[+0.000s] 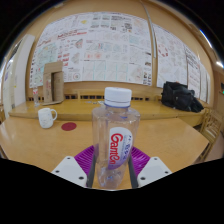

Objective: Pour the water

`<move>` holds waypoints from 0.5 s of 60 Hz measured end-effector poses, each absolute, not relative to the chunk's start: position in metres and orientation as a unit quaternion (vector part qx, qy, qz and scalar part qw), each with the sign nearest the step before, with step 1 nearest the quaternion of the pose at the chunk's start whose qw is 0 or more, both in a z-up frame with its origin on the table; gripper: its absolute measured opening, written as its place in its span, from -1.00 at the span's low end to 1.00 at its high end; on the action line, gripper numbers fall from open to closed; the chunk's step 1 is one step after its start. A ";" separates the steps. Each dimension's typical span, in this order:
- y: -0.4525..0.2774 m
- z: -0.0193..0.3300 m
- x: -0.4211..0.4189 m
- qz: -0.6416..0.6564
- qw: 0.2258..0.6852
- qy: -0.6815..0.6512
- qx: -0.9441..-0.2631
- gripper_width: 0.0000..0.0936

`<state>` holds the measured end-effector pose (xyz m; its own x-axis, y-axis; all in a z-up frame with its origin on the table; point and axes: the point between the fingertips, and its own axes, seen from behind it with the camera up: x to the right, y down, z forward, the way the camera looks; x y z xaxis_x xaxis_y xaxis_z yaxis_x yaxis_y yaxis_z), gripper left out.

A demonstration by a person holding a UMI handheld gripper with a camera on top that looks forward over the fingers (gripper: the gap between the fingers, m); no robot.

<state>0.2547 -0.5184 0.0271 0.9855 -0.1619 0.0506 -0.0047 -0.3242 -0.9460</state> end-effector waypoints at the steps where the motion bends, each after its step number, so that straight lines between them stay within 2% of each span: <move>1: -0.518 0.026 0.255 -0.066 0.579 0.053 -0.811 0.08; 11: -0.519 0.028 0.259 -0.066 0.587 0.067 -0.804 -0.25; 21: -0.521 0.036 0.258 -0.085 0.584 0.061 -0.805 -0.33; 30: -0.501 0.081 0.260 -0.143 0.593 0.050 -0.791 -0.33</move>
<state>0.2603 -0.5014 0.0810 0.9540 -0.2491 0.1666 0.0899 -0.2923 -0.9521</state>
